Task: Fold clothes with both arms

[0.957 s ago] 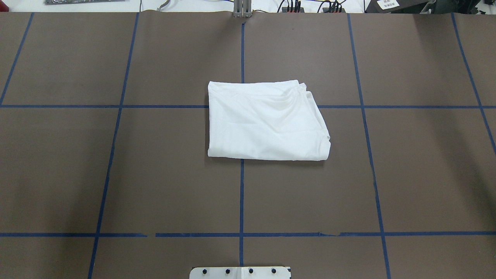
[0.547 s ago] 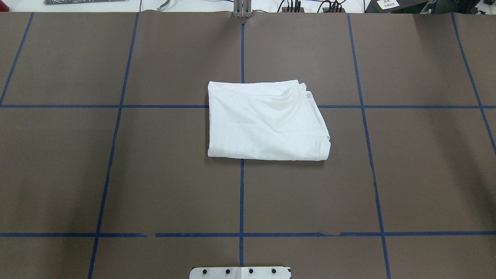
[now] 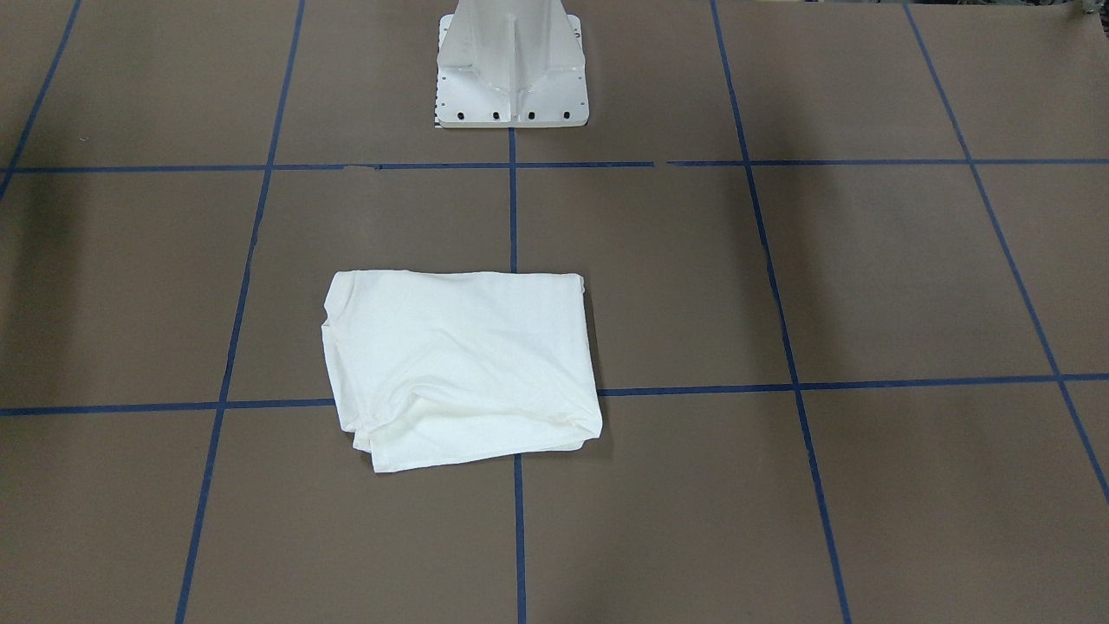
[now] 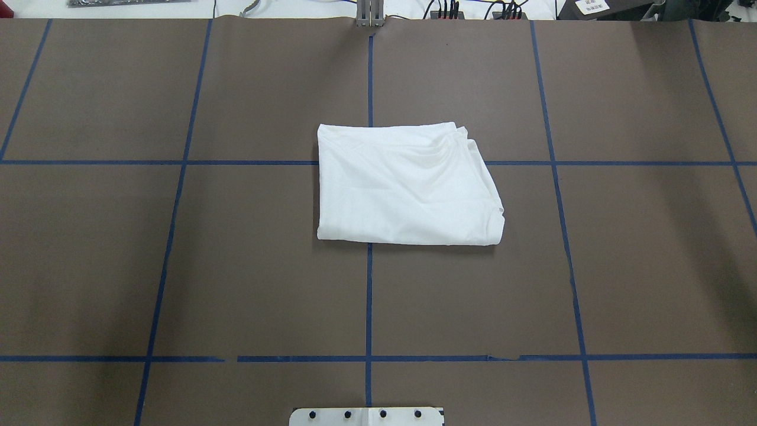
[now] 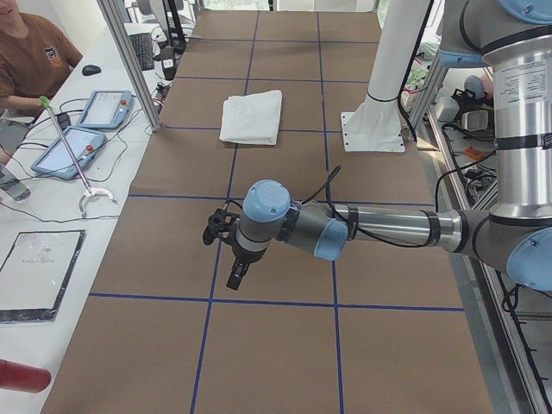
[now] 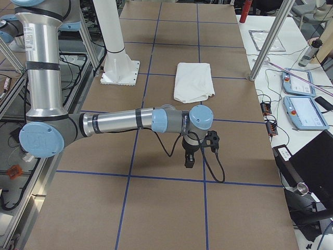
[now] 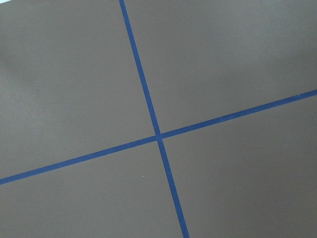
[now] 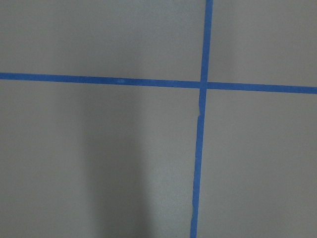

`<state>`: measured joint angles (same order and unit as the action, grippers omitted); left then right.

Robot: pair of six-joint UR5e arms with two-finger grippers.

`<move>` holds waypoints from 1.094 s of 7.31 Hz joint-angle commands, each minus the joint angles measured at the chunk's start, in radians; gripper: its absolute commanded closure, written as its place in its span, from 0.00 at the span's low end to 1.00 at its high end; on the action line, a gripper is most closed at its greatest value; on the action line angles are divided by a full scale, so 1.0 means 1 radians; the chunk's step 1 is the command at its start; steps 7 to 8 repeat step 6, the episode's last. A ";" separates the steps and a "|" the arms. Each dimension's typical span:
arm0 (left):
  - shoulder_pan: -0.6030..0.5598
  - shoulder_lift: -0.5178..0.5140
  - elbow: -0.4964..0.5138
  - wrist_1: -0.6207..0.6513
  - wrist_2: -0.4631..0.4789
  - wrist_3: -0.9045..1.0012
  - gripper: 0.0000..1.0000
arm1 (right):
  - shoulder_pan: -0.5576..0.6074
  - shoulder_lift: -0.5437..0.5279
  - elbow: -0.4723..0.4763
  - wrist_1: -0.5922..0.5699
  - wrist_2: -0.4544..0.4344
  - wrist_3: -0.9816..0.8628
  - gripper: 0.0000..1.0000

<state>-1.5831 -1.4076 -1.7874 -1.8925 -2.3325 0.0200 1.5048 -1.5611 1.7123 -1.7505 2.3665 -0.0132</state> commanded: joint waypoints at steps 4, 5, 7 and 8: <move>0.000 0.001 -0.007 -0.003 0.001 -0.002 0.00 | 0.000 -0.002 -0.017 0.020 0.002 -0.001 0.00; 0.000 0.001 -0.010 -0.005 0.001 -0.002 0.00 | 0.000 -0.002 -0.017 0.022 0.000 -0.002 0.00; 0.000 0.001 -0.015 -0.005 -0.001 -0.002 0.00 | 0.000 -0.001 -0.017 0.022 -0.001 -0.002 0.00; 0.000 0.001 -0.015 -0.005 -0.001 -0.002 0.00 | 0.000 -0.001 -0.017 0.022 -0.001 -0.002 0.00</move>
